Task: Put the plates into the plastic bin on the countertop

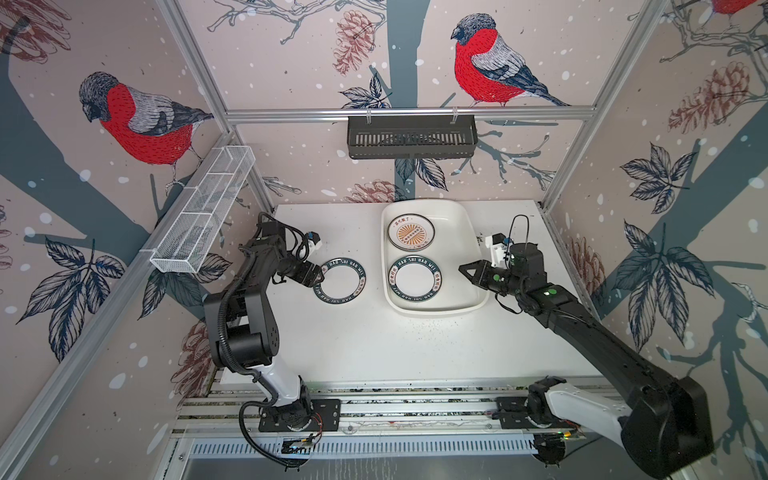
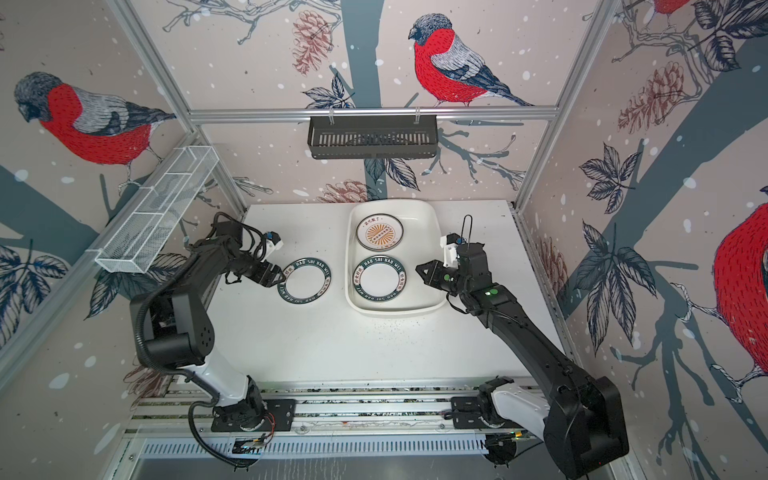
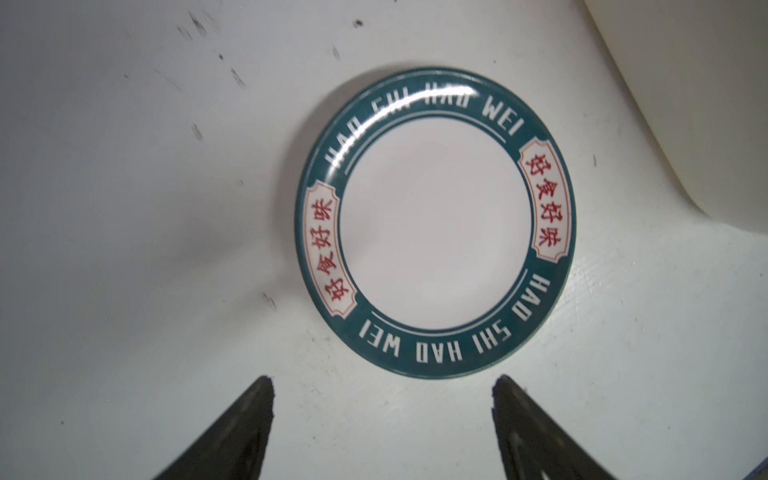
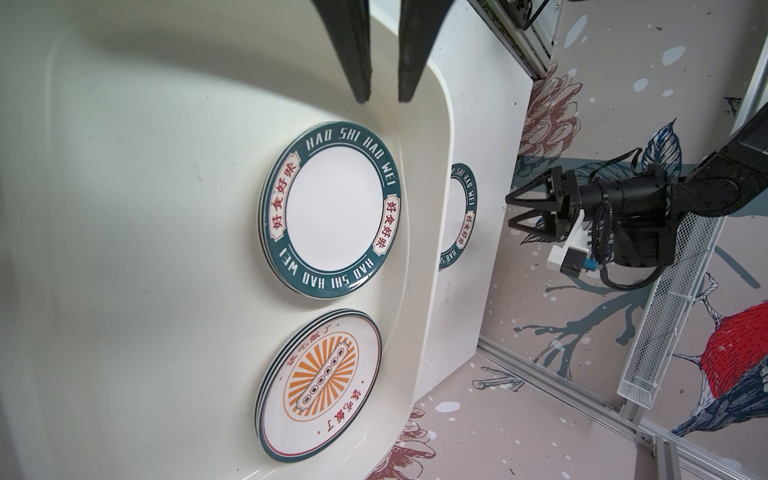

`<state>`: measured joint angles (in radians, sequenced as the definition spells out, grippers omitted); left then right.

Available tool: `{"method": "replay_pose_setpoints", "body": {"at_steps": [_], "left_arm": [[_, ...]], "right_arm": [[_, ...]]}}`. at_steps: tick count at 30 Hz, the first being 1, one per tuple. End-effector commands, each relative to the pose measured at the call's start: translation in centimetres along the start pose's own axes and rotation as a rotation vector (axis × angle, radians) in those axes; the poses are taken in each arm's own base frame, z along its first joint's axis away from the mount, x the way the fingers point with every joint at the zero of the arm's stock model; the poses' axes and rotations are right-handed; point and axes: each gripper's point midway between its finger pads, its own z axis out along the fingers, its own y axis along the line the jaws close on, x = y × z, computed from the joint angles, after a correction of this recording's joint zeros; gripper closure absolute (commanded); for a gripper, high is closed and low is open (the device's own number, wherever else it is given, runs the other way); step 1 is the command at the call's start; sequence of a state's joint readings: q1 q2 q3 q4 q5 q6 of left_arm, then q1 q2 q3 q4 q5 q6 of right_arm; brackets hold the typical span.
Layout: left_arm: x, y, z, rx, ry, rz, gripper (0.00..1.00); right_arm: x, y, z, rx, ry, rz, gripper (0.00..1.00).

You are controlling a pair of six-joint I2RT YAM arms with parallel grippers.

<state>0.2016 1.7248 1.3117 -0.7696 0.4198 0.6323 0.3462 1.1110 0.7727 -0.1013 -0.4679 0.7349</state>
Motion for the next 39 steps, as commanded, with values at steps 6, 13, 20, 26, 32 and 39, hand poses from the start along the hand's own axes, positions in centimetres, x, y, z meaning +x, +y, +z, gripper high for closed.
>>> {"method": "replay_pose_setpoints", "body": {"at_steps": [6,13,20,26,32,39], "left_arm": [[-3.5,0.7,1.4,0.107,-0.08,-0.125,0.2],[-3.3,2.0,3.5,0.098,-0.065,-0.164,0.26],[-1.4,3.1,5.2,0.058,-0.025,-0.175,0.28],[-0.5,3.2,6.0,0.096,-0.019,-0.197,0.31],[0.4,2.9,6.7,0.114,-0.009,-0.193,0.4],[1.3,2.6,7.1,0.138,-0.001,-0.192,0.45]], "right_arm": [[-0.4,1.6,-0.3,-0.081,-0.046,0.009,0.84],[0.9,1.6,0.5,-0.091,-0.011,0.019,0.84],[1.3,1.5,0.8,-0.09,-0.005,0.023,0.84],[1.4,1.6,0.9,-0.093,-0.002,0.025,0.84],[1.5,1.7,1.0,-0.097,-0.002,0.034,0.84],[1.8,2.0,1.4,-0.101,0.011,0.036,0.84]]}}
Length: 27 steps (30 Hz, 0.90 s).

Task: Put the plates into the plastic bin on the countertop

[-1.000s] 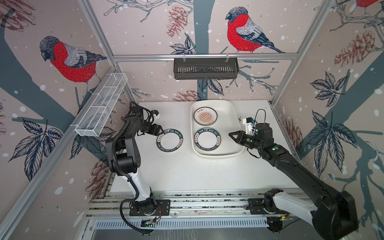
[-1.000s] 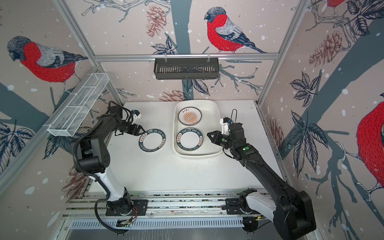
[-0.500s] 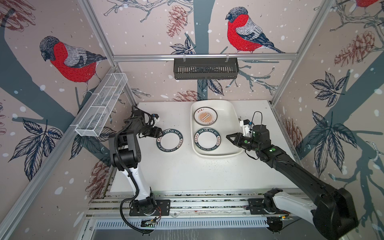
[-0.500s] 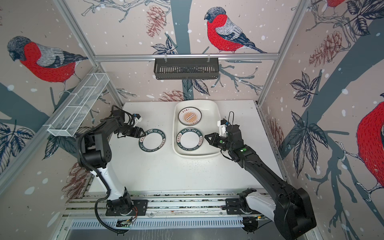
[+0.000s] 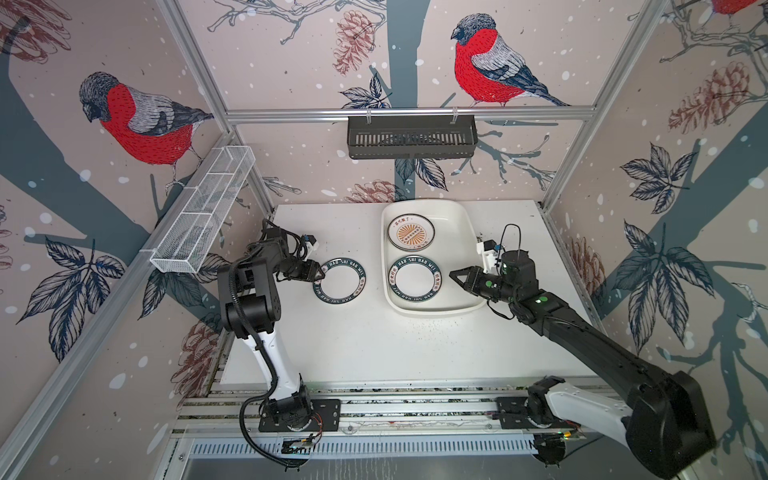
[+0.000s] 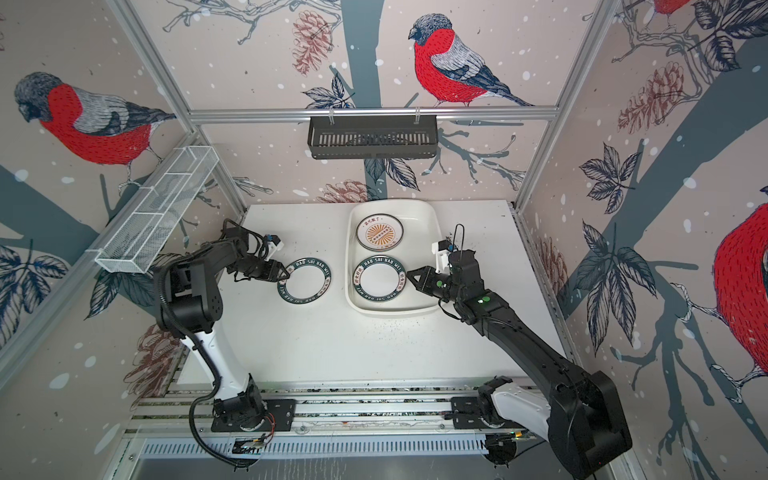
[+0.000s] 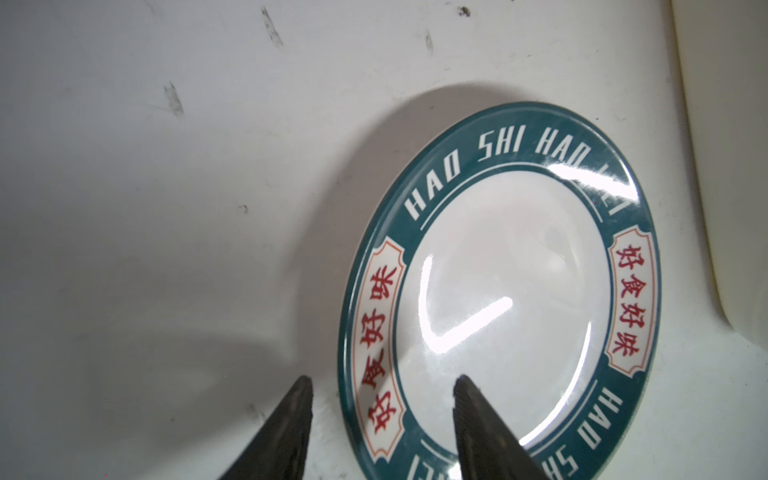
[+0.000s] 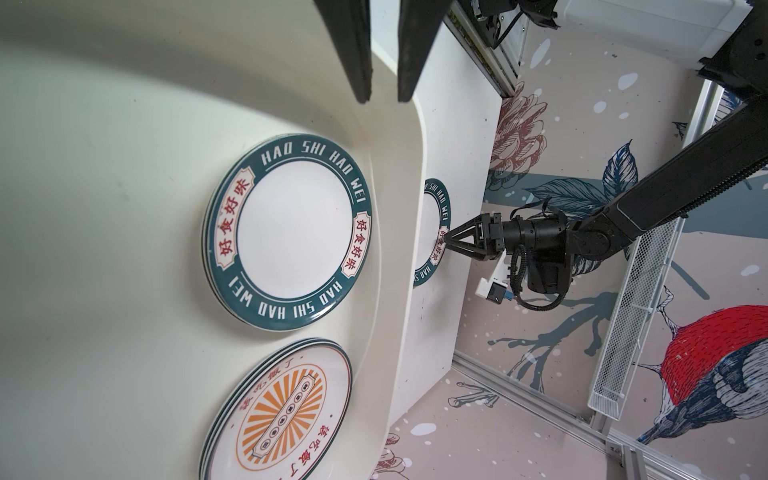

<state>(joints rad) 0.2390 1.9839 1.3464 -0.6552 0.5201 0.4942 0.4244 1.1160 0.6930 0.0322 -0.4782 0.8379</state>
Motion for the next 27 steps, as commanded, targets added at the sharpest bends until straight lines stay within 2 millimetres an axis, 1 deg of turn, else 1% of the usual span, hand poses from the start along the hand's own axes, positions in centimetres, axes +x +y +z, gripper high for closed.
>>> {"method": "replay_pose_setpoints", "body": {"at_steps": [1,7,14,21,25,27], "left_arm": [[-0.2,-0.2,0.2,0.021,-0.017,0.028,0.46],[0.0,-0.3,0.3,0.062,-0.025,-0.003,0.52],[0.0,-0.2,0.3,0.138,-0.046,-0.077,0.57],[0.2,-0.3,0.7,0.176,-0.053,-0.11,0.61],[0.1,-0.4,1.2,0.204,-0.058,-0.125,0.62],[0.1,-0.4,1.4,0.211,-0.061,-0.135,0.64]], "right_arm": [[-0.6,0.9,0.1,-0.026,-0.021,-0.014,0.84],[-0.6,1.0,0.4,-0.028,-0.019,-0.014,0.84],[-0.2,1.0,0.6,-0.031,-0.014,-0.008,0.84],[0.2,0.9,0.6,-0.034,-0.013,0.001,0.84],[0.2,0.9,0.7,-0.036,-0.015,0.006,0.84],[0.3,0.9,0.7,-0.039,-0.014,0.006,0.84]]}}
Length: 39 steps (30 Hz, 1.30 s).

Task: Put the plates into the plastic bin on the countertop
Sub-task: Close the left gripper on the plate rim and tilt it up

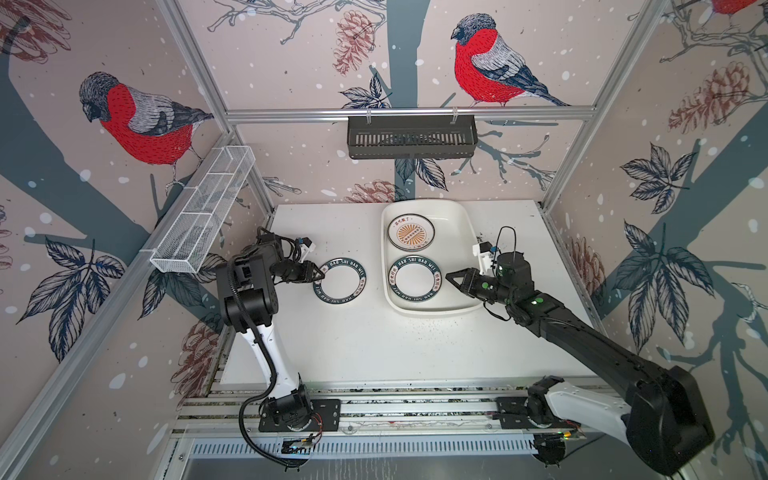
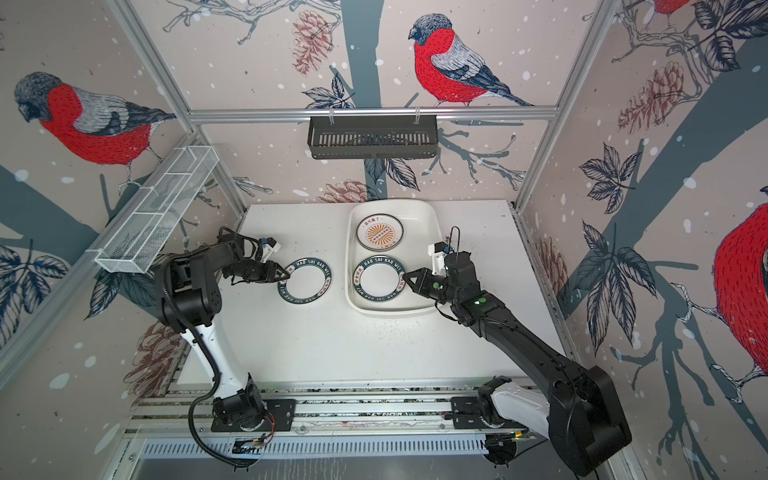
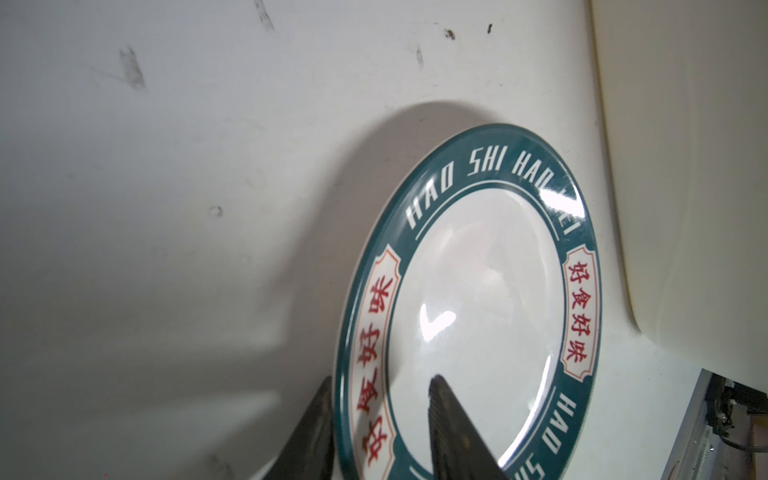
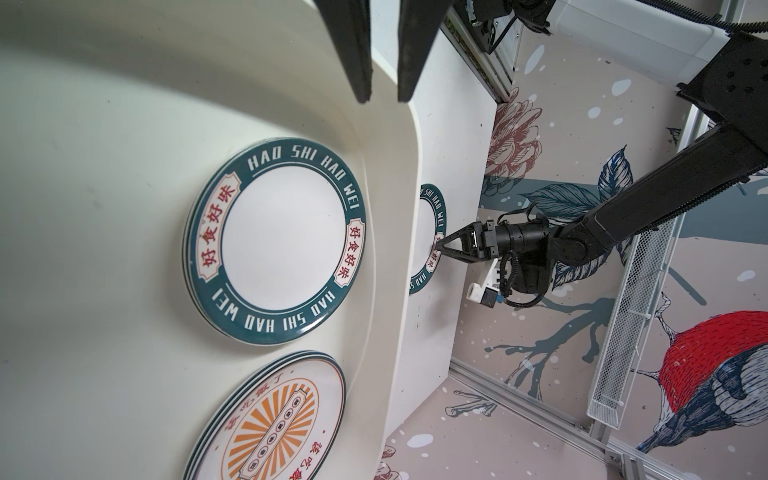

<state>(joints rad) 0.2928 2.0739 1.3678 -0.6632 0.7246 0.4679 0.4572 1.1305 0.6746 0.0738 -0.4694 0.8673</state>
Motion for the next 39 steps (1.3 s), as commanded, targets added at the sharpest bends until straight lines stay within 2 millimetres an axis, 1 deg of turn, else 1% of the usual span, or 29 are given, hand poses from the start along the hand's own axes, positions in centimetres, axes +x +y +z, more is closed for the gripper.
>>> {"method": "replay_pose_setpoints", "body": {"at_steps": [1,7,13,19,25,26,34,39], "left_arm": [[0.2,0.0,0.4,0.021,0.001,-0.025,0.65],[0.4,0.1,0.8,0.033,0.001,-0.039,0.71],[0.5,0.0,1.0,0.051,-0.001,-0.054,0.8],[0.2,-0.4,0.6,0.053,-0.014,-0.077,0.89],[-0.6,-1.6,-0.4,0.074,-0.045,-0.08,0.97],[-0.8,-1.8,-0.6,0.077,-0.052,-0.079,1.0],[-2.5,-3.4,-2.8,0.075,-0.102,-0.06,1.0],[-3.7,-4.7,-4.7,0.059,-0.143,-0.035,1.0]], "right_arm": [[-0.6,0.7,0.0,-0.024,-0.029,-0.005,0.84],[-0.4,0.5,0.3,-0.027,-0.024,0.001,0.84],[-0.3,0.5,0.5,-0.034,-0.023,0.002,0.84],[-0.4,0.4,0.7,-0.033,-0.023,0.001,0.84],[-0.6,0.5,0.8,-0.04,-0.025,-0.001,0.84],[-0.6,0.6,0.9,-0.042,-0.025,-0.002,0.84],[-0.8,0.8,1.0,-0.051,-0.028,-0.006,0.84],[-0.9,1.0,1.0,-0.058,-0.029,-0.011,0.84]]}}
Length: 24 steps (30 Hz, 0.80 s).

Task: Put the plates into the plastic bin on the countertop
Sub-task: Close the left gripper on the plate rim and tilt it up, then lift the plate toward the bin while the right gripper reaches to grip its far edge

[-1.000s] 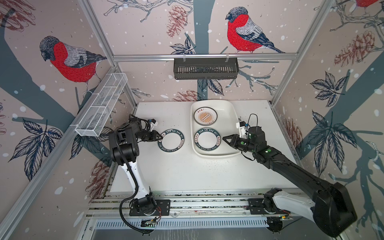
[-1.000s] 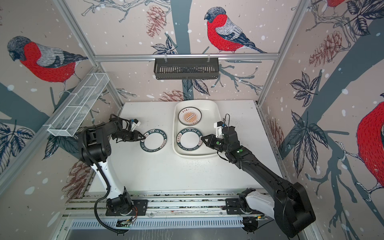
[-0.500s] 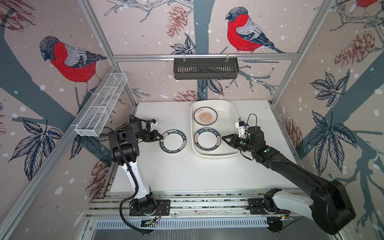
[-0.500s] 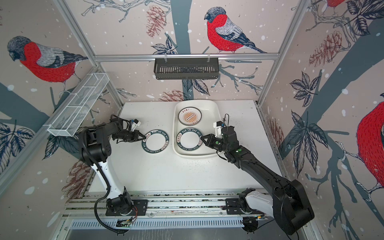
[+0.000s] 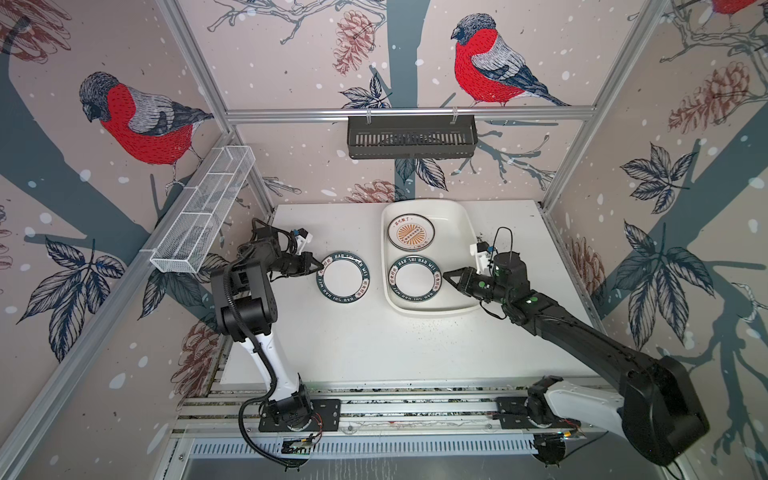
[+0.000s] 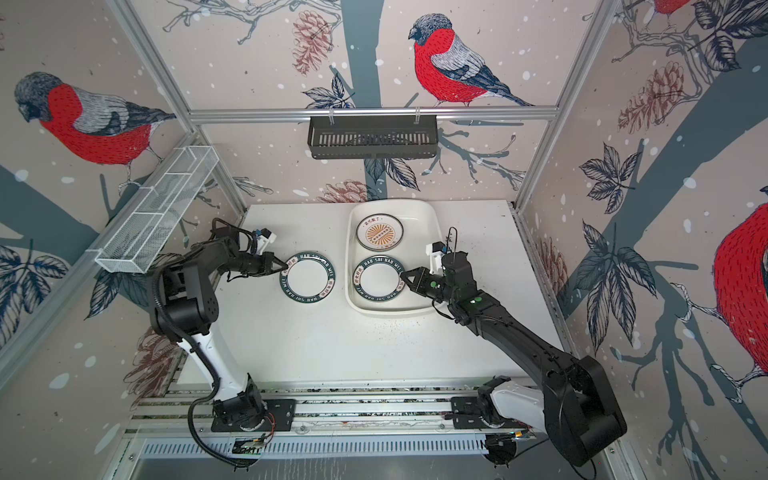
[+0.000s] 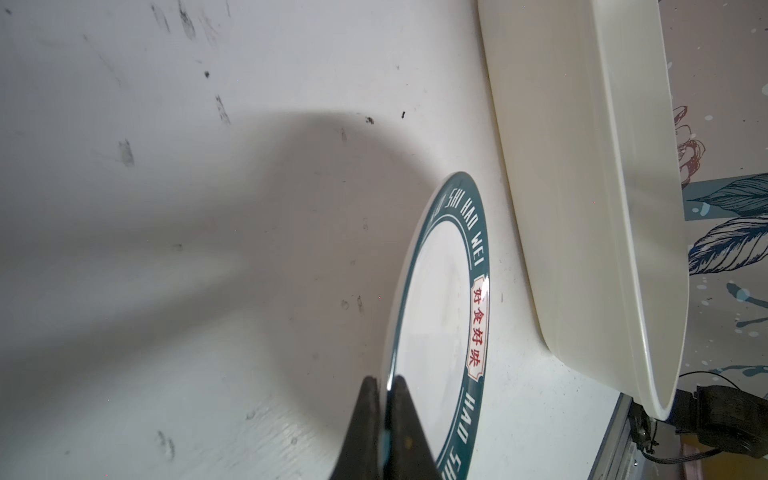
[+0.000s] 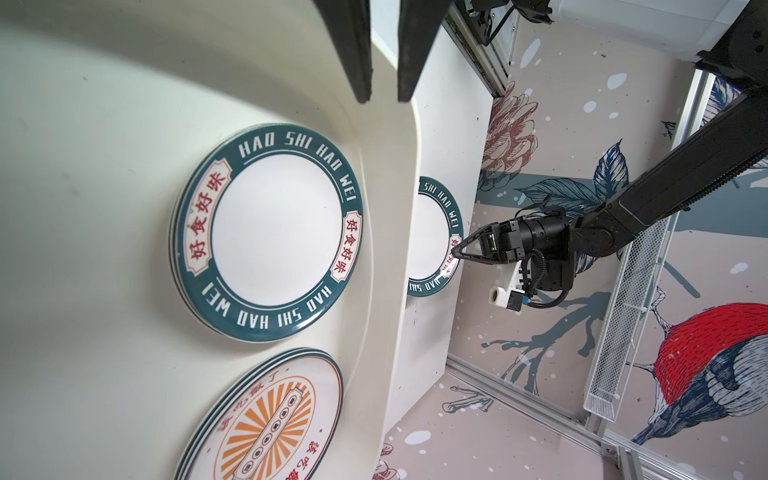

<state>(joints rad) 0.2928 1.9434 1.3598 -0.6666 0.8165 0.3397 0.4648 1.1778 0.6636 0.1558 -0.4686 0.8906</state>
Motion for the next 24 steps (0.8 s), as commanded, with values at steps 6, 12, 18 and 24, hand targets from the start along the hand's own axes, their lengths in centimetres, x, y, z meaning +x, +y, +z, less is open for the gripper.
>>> {"method": "replay_pose_setpoints", "body": {"at_steps": [6,12,18,24], "left_arm": [[-2.2,-2.4,-2.8,-0.023,-0.074,0.041,1.0],[-3.5,-4.0,-4.7,-0.038,-0.121,0.081,1.0],[-4.5,-6.2,-6.6,-0.032,-0.165,0.117,1.0],[-5.3,-8.2,-8.2,-0.016,-0.195,0.145,1.0]], "right_arm": [[-0.8,1.5,0.1,-0.053,-0.017,-0.024,0.84],[-1.0,2.1,0.3,-0.08,-0.013,-0.033,0.81],[-0.8,4.0,1.3,-0.136,0.022,-0.083,0.71],[0.4,6.0,3.8,-0.203,0.106,-0.138,0.68]]}}
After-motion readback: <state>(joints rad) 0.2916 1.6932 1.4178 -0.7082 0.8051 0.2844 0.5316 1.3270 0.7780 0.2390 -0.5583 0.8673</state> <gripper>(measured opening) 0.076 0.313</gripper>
